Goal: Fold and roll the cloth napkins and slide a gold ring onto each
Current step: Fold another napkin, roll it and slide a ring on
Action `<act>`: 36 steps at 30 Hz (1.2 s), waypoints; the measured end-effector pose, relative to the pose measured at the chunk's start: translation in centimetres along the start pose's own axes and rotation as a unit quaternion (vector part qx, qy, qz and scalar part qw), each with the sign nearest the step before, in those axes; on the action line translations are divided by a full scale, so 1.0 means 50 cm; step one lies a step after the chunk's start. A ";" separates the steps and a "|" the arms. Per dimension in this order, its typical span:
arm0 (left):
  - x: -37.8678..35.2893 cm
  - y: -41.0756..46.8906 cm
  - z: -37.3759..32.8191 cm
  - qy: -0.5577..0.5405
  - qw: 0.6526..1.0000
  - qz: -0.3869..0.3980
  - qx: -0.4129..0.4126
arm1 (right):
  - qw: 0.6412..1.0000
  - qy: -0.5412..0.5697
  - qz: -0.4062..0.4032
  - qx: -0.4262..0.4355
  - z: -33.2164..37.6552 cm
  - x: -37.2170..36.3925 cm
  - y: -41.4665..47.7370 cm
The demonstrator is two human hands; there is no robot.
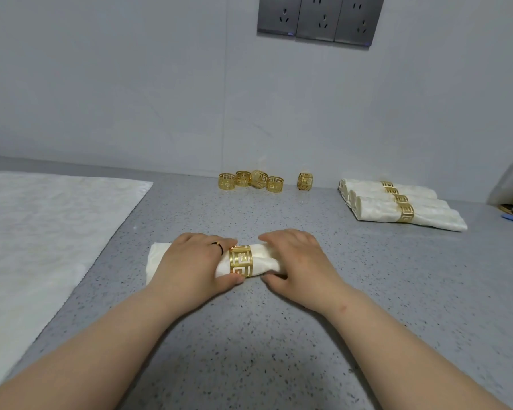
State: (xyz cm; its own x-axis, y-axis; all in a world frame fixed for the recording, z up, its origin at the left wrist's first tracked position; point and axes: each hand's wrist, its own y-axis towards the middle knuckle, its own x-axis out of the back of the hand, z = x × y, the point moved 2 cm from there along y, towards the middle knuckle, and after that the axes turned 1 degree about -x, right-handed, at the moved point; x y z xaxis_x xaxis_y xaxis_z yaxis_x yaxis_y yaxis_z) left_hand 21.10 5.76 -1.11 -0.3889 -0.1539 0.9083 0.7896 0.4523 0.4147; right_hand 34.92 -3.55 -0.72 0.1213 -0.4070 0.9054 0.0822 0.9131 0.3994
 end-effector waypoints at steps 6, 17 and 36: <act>-0.014 0.004 0.001 -0.033 0.999 0.034 0.015 | 0.997 -0.021 -0.009 0.075 0.033 -0.033 0.005; 0.001 -0.017 0.009 -0.132 0.991 -0.019 -0.017 | 0.997 -0.045 -0.042 0.043 0.037 -0.032 0.004; -0.028 0.012 -0.050 -0.153 0.974 0.166 -0.011 | 0.934 -0.255 0.057 -0.243 -0.264 0.165 -0.182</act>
State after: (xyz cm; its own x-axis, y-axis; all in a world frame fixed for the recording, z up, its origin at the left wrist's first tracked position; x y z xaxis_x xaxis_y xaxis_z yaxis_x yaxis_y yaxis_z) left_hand 23.34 4.04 -2.00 -0.2315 0.2680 0.9352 0.9047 0.4128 0.1057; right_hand 48.23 -15.56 1.23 -0.3201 -0.1299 0.9384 0.5525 0.7790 0.2963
